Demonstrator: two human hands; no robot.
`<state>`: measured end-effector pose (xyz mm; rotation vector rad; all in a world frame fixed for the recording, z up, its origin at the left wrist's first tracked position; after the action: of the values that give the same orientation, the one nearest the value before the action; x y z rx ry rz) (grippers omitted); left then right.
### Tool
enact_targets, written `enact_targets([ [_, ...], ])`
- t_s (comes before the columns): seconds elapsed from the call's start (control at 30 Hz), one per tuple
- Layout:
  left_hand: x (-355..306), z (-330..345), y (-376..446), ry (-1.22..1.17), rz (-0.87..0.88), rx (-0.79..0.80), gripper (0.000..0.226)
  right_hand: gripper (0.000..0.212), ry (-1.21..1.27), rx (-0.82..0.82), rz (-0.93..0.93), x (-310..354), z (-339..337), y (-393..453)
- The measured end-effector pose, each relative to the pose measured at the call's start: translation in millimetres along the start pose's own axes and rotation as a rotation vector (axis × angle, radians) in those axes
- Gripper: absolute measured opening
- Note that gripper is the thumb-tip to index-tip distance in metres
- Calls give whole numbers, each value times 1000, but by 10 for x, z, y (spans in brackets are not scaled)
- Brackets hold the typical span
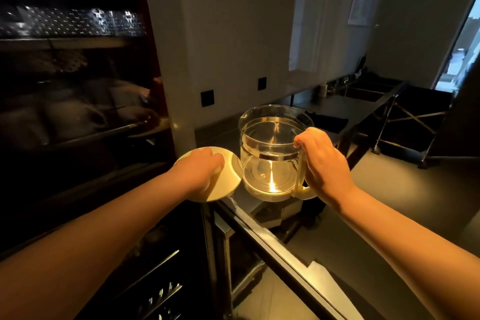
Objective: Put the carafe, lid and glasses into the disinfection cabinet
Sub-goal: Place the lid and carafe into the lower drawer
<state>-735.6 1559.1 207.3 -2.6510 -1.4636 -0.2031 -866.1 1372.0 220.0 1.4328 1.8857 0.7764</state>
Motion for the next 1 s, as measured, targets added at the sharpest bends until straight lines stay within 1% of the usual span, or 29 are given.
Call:
enact_targets([
  [0.1, 134, -12, -194, 31, -32, 19, 70, 37, 59, -10, -14, 97, 41, 16],
  [0.17, 242, -7, -309, 14, -65, 18, 65, 38, 95, -24, -33, 172, 65, 36],
  [0.23, 346, 33, -430, -5, -103, 32, 65, 39, 129, -44, -66, 268, 92, 71],
  [0.37, 567, 150, -663, -50, -182, 18, 66, 48, 200, -57, -125, 472, 202, 168],
  [0.4, 632, 182, -721, -67, -209, 12, 66, 46, 221, -67, -135, 522, 232, 195],
  [0.47, 771, 253, -835, -106, -265, 3, 63, 35, 259, -92, -156, 637, 294, 253],
  [0.53, 910, 318, -945, -131, -314, -25, 55, 25, 293, -110, -180, 761, 364, 314],
  [0.63, 1101, 424, -1108, -104, -398, -39, 54, 28, 324, -121, -230, 960, 470, 388],
  [0.8, 1317, 618, -1354, -61, -495, -1, 66, 23, 400, -88, -271, 1277, 603, 458],
  [0.83, 1347, 667, -1398, -56, -502, -5, 66, 21, 408, -75, -277, 1334, 629, 457],
  [0.87, 1376, 717, -1439, -52, -512, -11, 64, 23, 415, -50, -278, 1386, 668, 450],
  [0.93, 1427, 826, -1510, -47, -538, -16, 59, 42, 427, 17, -270, 1480, 765, 425],
  [1.0, 1465, 943, -1565, -42, -563, 1, 58, 46, 445, 43, -274, 1555, 856, 396],
])
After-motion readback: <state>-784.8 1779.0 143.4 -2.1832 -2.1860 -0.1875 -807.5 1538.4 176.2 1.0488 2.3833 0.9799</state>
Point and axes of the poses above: each hand's wrist, its own y-axis towards the middle knuckle, its own z-axis out of the palm, x = y × z, the point moved 5 cm from there along y, towards the middle knuckle, and after that the axes turned 13 degrees about -z, right-handed, at the moved point
